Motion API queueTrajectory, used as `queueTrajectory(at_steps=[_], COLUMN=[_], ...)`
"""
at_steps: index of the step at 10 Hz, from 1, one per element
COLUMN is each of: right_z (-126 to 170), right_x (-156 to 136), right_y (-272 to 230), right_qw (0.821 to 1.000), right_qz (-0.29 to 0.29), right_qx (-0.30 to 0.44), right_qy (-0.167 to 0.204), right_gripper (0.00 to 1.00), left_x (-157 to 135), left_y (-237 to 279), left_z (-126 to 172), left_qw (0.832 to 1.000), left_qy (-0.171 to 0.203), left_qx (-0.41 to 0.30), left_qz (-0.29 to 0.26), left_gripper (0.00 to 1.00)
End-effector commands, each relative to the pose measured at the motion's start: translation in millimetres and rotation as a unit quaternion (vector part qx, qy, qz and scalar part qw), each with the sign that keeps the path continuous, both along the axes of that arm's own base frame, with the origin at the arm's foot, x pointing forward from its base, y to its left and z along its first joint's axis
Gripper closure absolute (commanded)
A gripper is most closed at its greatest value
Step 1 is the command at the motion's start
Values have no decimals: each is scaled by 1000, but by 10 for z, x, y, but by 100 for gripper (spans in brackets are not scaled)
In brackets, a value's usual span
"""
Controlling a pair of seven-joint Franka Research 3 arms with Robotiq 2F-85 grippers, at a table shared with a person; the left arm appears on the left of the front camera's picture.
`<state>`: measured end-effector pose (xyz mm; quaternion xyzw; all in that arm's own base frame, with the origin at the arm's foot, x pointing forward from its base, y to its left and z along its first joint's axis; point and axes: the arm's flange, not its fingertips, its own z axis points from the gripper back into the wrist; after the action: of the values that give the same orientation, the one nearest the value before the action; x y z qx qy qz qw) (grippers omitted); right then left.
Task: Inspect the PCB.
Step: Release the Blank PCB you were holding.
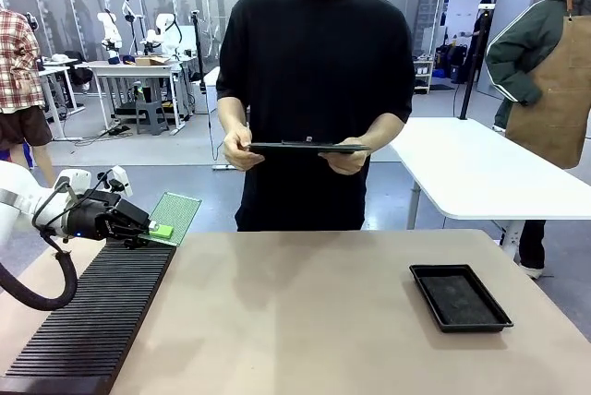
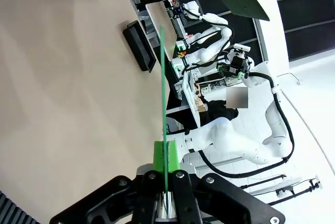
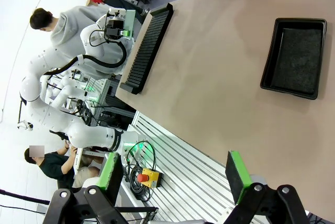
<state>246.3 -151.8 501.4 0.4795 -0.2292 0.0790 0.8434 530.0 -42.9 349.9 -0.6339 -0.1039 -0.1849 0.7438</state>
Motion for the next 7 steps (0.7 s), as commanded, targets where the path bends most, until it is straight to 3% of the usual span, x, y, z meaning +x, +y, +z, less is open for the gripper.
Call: queueTrajectory(at_steps=[1,7], right_z=[9,9], right_x=[9,9], right_y=[-1,-1], right_qw=[1000,1000], right_qz=[4,4], right_qx=[4,4], right_qy=[-11,-11], right_gripper=[0,0], left_x=[-3,-3], left_y=[-10,-10], left_z=[-10,-10], left_qw=[1000,1000], left_qy=[-4,-4], left_qx=[3,3], left_qz=[3,3], left_gripper=[100,100])
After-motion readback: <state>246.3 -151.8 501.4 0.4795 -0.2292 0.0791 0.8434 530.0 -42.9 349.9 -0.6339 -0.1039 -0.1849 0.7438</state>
